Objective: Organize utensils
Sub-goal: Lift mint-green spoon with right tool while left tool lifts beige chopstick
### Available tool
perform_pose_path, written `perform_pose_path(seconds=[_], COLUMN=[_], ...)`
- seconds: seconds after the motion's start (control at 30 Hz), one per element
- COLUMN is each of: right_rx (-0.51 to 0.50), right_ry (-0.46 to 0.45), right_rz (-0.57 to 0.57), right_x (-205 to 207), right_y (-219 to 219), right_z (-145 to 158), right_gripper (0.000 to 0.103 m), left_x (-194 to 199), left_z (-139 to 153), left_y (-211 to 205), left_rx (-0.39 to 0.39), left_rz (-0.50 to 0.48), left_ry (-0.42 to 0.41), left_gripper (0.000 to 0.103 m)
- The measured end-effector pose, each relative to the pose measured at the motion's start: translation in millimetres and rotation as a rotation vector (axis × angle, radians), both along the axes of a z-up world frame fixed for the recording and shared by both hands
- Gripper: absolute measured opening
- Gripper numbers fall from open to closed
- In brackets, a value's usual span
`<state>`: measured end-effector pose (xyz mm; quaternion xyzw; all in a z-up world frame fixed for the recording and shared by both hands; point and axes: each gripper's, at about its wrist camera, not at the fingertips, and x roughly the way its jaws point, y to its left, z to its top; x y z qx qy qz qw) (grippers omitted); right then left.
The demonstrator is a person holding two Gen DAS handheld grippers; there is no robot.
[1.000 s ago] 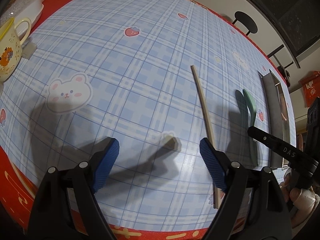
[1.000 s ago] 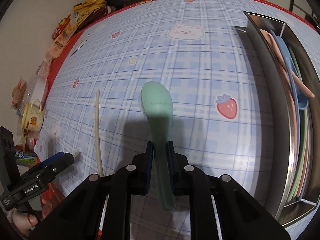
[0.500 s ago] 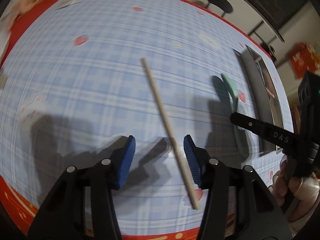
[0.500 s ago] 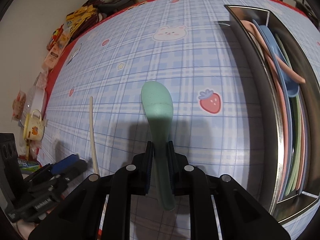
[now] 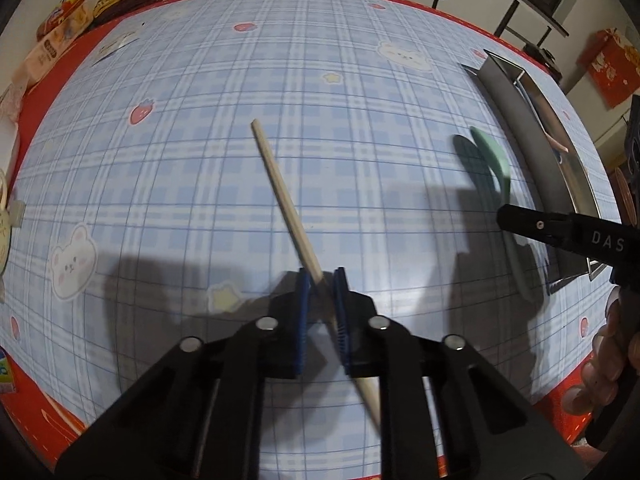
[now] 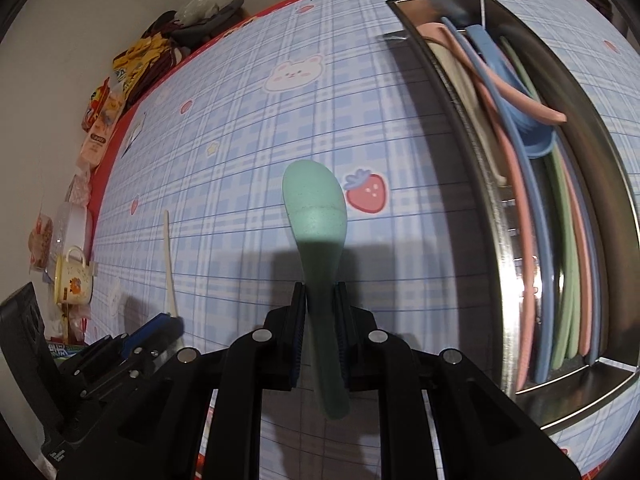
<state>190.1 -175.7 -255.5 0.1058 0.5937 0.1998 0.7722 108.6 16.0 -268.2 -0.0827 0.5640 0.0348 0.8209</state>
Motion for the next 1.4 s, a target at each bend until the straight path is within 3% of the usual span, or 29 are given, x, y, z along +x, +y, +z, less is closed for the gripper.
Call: perform_pose_path(seconds=[0.33, 0.6, 0.77, 0.83, 0.97, 1.2, 1.4], right_rx=[-0.147, -0.228, -0.285, -0.301, -0.308, -0.321, -0.306], right_ry=[-0.054, -0.102, -0.154, -0.169, -0.182, -0.234, -0.201], right_rz=[0.034, 0.095, 0.16, 0.179, 0.193, 0.245, 0.243], right_x=[4, 11, 9, 7, 3, -26, -21], right_y=[10, 30, 43, 44, 39, 36, 32], right_z=[6, 7, 6, 6, 6, 4, 3], right_gripper=[0.016, 0.031, 0.035, 0.034, 0.021, 0.021, 0.016], left_x=[-9, -11, -12, -12, -12, -12, -11], left_z=[0, 0, 0, 0, 0, 0, 1], left_y=[1, -1, -2, -2, -2, -3, -3], left_rx=[-0.013, -0.005, 0.002, 0.003, 0.004, 0.017, 0.019], left_rz=[0.004, -0.002, -0.005, -0.005, -0.005, -0.01, -0.009], left_ry=[-0.031, -0.041, -0.045, -0.046, -0.047, -0.052, -0.05], left_gripper=[0.014, 0.015, 0.015, 0.015, 0.016, 0.016, 0.016])
